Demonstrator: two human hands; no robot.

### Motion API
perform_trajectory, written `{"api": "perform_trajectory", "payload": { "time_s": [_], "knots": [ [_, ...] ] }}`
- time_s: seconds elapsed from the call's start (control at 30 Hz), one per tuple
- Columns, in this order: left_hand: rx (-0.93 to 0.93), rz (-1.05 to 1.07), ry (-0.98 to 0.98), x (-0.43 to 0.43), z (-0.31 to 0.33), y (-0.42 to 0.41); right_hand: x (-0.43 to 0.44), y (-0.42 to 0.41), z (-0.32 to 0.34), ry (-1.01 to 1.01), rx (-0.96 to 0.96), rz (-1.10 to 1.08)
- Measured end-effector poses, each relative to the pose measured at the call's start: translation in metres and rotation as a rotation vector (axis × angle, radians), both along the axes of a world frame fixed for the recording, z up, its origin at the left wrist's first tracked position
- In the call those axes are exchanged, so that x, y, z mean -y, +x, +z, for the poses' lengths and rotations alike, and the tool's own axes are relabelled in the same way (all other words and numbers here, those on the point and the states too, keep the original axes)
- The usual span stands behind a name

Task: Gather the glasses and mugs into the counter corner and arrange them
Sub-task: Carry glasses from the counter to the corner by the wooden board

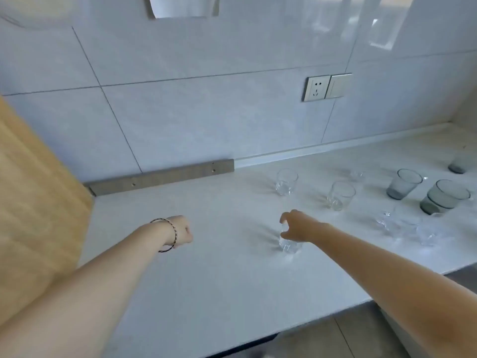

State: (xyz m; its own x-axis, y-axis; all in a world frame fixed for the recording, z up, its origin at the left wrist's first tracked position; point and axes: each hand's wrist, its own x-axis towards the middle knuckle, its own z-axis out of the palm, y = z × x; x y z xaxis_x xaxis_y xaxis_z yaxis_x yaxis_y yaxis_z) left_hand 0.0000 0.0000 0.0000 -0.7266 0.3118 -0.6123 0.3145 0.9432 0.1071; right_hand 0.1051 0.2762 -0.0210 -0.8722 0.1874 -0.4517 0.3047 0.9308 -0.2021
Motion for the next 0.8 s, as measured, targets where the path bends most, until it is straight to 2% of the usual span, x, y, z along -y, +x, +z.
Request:
{"api": "perform_trajectory", "payload": {
  "time_s": [0.07,0.17,0.33,0.47,0.63,0.8],
  "knots": [
    [0.039,0.023,-0.019,-0.002,-0.014,-0.008,-0.01,-0.005,-0.008,0.048,0.003,0.006],
    [0.113,0.079,-0.037,-0.006,-0.031,-0.016,-0.024,-0.014,-0.026,0.132,0.109,0.139],
    [0.115,0.12,-0.02,-0.005,-0.054,-0.039,-0.04,-0.036,-0.051,0.236,0.244,0.345],
    [0.122,0.143,-0.027,0.003,-0.066,-0.047,-0.044,-0.049,-0.056,0.235,0.292,0.411],
    [0.103,0.227,0.015,0.036,-0.068,-0.059,-0.023,-0.074,-0.049,0.194,0.235,0.402],
    [0.083,0.28,-0.003,0.1,-0.063,-0.082,0.052,-0.123,-0.046,0.132,0.102,0.399]
  ]
}}
